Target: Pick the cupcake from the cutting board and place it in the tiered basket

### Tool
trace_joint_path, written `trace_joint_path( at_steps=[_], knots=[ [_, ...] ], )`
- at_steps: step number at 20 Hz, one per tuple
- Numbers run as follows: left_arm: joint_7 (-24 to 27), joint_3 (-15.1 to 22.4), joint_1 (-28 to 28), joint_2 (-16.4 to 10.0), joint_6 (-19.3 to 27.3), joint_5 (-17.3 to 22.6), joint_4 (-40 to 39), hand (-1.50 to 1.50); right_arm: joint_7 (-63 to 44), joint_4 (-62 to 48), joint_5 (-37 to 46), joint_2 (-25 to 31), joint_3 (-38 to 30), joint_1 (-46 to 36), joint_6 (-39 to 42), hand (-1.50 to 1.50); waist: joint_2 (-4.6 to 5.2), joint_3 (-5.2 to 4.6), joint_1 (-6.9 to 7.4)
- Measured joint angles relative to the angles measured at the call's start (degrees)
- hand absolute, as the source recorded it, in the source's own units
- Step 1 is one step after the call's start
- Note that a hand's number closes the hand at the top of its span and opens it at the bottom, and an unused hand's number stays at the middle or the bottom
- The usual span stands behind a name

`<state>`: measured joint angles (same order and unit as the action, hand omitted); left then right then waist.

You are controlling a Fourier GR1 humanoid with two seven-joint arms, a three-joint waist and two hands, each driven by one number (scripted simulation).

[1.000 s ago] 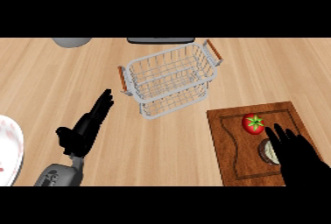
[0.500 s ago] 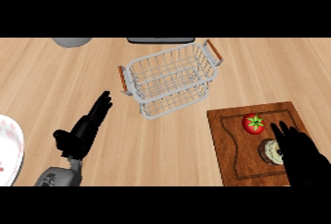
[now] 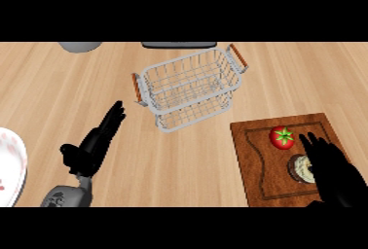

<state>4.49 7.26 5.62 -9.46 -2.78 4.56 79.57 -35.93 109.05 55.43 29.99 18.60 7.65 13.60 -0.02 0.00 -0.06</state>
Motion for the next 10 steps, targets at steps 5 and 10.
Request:
trace_joint_path(
  at_steps=[5,10],
  knots=[
    [0.5,-0.8,-0.3,0.6,-0.7,-0.9,-0.7,0.0,6.0,-3.3,0.8,-2.0,-1.7,0.7,-3.2,1.5,-0.02,-0.05,-0.06],
    [0.9,-1.8,0.2,0.5,-1.5,-1.2,-1.5,0.0,11.4,-5.6,2.6,-4.3,-1.2,-0.7,-7.6,1.5,-0.07,-0.16,-0.05]
  ],
)
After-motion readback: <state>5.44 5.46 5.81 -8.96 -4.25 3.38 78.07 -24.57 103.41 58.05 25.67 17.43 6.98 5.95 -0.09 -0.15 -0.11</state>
